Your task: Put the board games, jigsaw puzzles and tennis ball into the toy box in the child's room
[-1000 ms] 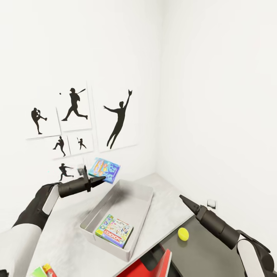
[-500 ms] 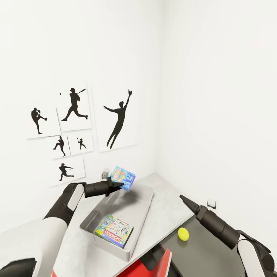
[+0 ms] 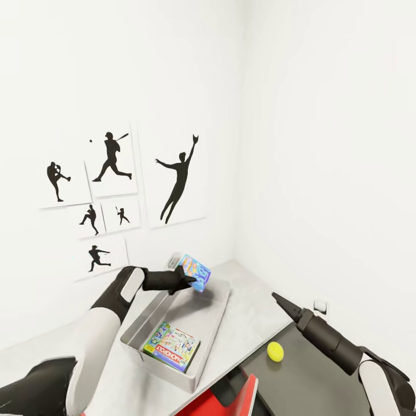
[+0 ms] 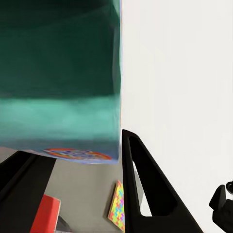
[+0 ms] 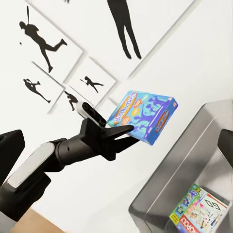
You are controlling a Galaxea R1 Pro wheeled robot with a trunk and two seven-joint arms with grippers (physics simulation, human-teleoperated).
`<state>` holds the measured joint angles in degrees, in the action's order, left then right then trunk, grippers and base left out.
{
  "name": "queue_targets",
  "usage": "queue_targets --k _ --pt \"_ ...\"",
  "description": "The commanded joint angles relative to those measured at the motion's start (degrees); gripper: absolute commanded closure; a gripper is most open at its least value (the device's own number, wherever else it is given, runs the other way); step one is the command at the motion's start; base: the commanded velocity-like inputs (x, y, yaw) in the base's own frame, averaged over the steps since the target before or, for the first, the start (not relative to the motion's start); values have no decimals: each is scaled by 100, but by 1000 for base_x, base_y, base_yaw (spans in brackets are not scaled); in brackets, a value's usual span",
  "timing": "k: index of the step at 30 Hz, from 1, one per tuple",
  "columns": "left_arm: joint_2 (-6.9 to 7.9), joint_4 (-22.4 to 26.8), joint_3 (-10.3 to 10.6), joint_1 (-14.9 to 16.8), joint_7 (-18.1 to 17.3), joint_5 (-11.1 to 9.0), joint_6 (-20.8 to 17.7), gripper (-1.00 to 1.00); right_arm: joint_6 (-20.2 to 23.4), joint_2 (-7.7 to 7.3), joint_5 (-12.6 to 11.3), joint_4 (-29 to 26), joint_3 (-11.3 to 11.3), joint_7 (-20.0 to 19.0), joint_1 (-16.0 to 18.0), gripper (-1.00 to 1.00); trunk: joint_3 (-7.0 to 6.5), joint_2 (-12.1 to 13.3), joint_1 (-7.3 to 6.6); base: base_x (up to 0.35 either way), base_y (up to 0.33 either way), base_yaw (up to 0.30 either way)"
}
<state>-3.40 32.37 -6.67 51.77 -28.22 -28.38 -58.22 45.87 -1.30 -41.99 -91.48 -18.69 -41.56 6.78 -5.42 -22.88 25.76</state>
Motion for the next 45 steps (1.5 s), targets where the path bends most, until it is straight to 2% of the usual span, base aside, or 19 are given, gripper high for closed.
queue_targets --k 1,6,14,22,26,31,35,39,45 --pt "-12 -49 -44 37 -23 55 4 100 36 6 -15 0 -52 -10 1 -100 3 -4 2 0 0 0" --pt "-30 -140 -52 187 19 54 74 100 84 0 -19 -8 -133 4 5 -100 16 -4 2 0 0 0" --pt "-58 -159 -54 231 91 60 82 100 273 8 -20 -10 -143 17 40 -100 85 -4 2 0 0 0" --pt "-101 -161 -62 245 791 52 95 100 422 7 -20 -10 -144 25 51 -100 160 -4 2 0 0 0" --pt "-116 -161 -64 245 979 46 93 100 429 7 -20 -10 -144 25 54 -100 198 -4 2 0 0 0" --pt "-147 -161 -64 245 1032 44 92 100 427 8 -20 -10 -144 25 58 -100 245 -4 2 0 0 0" --pt "-290 -161 -63 245 1046 54 85 100 424 11 -20 -10 -144 24 55 -100 282 -4 2 0 0 0" --pt "-362 -161 -63 246 1047 60 89 100 423 8 -20 -10 -153 25 55 -100 320 -4 2 0 0 0" --pt "-387 -161 -63 246 1054 80 98 100 423 7 -20 -10 -168 20 53 -100 376 -4 2 0 0 0"
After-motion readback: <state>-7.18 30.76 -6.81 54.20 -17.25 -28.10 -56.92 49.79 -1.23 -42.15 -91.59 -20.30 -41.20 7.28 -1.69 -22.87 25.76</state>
